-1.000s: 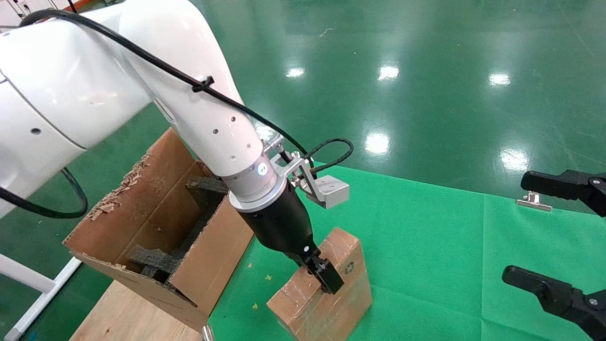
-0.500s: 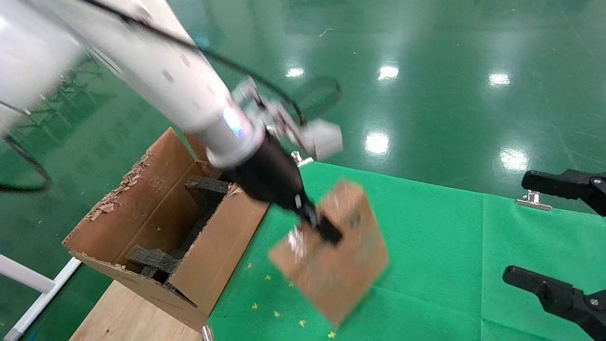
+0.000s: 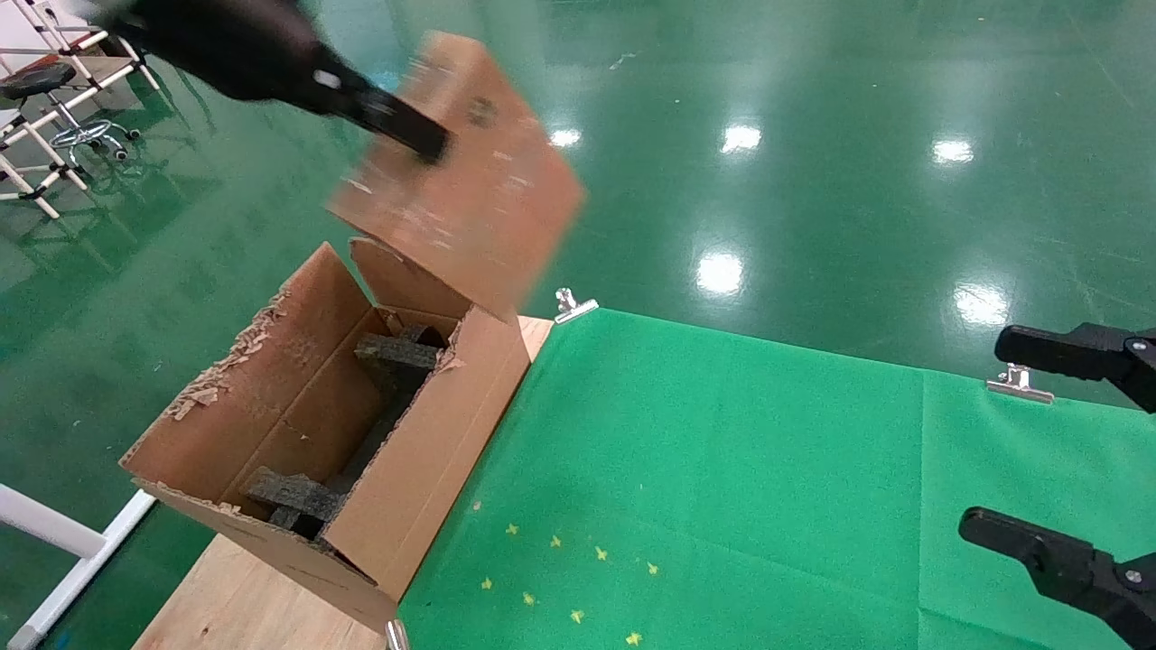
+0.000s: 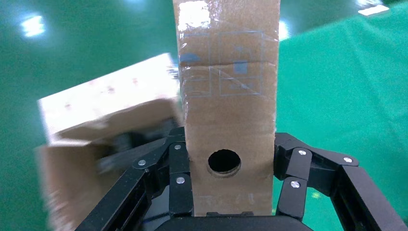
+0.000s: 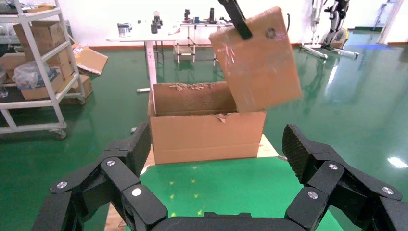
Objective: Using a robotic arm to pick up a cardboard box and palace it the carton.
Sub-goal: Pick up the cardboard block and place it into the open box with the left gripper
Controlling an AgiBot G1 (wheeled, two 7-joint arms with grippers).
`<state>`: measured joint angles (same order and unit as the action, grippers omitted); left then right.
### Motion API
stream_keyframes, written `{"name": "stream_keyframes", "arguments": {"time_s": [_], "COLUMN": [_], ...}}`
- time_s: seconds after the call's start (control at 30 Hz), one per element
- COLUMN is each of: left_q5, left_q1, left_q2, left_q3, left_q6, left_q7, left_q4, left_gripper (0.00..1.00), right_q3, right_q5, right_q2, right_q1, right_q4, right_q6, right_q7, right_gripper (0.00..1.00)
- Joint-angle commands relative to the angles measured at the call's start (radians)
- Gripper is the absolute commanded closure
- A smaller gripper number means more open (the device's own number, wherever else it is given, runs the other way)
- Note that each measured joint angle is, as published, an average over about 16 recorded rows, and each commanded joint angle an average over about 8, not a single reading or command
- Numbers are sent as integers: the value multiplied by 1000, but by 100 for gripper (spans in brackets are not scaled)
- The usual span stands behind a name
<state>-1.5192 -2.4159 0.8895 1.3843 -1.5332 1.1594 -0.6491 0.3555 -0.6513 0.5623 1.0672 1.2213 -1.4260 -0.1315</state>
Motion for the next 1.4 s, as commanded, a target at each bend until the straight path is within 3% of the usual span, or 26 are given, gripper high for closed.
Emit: {"name": "stream_keyframes", "arguments": {"time_s": [0.03, 0.4, 0.67, 0.93, 1.4], "left_q5": [-28, -102, -87, -42, 15], "left_q1": [-32, 2, 110, 223, 259], "left_q2": [-15, -109, -162, -165, -145], "left_q3": [6, 48, 40, 10, -27], "left_q6": [-4, 42, 183, 337, 320], "left_q7": [-48, -309, -457, -521, -571], "left_q4": [62, 352, 499, 569, 612], "left_gripper": [100, 100, 100, 100, 100], "right_q3": [0, 0, 0, 0, 0], "right_q5": [0, 0, 0, 0, 0], "right_q2": [0, 0, 0, 0, 0], "right_q1": [0, 0, 0, 0, 0], "right_q4": [0, 0, 0, 0, 0], "right_q6": [0, 0, 0, 0, 0], "right_q7": [0, 0, 0, 0, 0], "right_gripper": [0, 0, 0, 0, 0]}}
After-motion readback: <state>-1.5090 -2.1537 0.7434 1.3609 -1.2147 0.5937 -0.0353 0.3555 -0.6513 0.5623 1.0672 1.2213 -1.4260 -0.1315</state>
